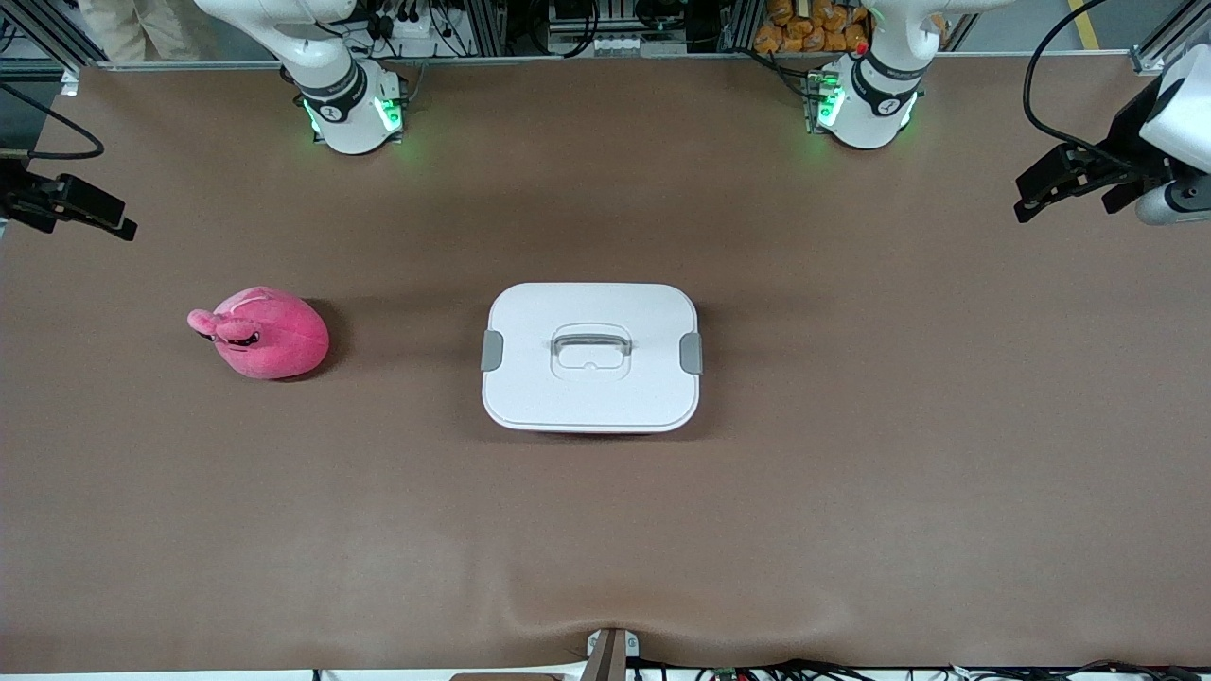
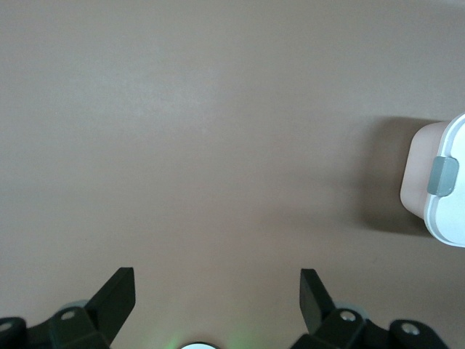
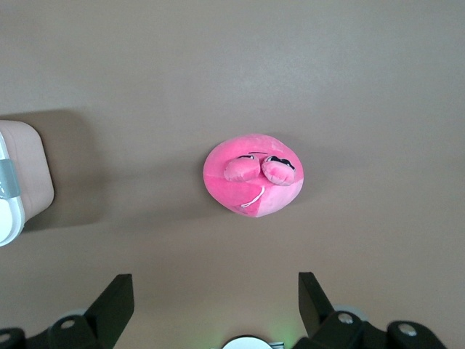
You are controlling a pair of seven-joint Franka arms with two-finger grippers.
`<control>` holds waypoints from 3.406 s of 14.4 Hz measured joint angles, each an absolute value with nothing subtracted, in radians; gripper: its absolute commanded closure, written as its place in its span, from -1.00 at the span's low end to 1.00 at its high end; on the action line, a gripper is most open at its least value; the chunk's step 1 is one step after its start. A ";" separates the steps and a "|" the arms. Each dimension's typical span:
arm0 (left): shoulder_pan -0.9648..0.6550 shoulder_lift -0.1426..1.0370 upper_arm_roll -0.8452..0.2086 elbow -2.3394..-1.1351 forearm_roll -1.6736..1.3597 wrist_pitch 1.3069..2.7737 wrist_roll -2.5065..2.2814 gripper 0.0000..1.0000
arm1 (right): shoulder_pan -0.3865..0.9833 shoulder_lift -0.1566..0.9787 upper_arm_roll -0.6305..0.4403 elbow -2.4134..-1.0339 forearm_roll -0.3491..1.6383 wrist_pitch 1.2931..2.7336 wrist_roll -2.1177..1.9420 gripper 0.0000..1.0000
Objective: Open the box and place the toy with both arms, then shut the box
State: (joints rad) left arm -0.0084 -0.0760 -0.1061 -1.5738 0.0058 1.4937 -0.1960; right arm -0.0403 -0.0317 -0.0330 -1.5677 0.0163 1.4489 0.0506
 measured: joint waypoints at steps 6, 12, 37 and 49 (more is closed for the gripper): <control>-0.009 -0.076 -0.107 -1.573 0.006 1.494 -0.196 -1.00 | -0.040 -0.032 -0.033 -1.568 0.016 1.449 0.051 -1.00; -0.010 -0.075 -0.110 -1.573 0.006 1.494 -0.196 -1.00 | -0.040 -0.029 -0.033 -1.585 0.016 1.449 0.051 -1.00; -0.022 -0.056 -0.138 -1.575 0.006 1.492 -0.431 -1.00 | -0.040 -0.028 -0.032 -1.646 0.017 1.464 0.048 -1.00; -0.039 0.000 -0.318 -1.574 0.006 1.494 -0.903 -1.00 | -0.107 -0.025 -0.048 -1.787 0.017 1.688 -0.270 -1.00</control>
State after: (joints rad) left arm -0.0387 0.0000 -0.3184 -1.5744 0.0058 1.4937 -0.9028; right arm -0.1068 -0.0252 -0.0485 -1.7868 0.0166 1.6881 -0.2697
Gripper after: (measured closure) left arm 0.000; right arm 0.000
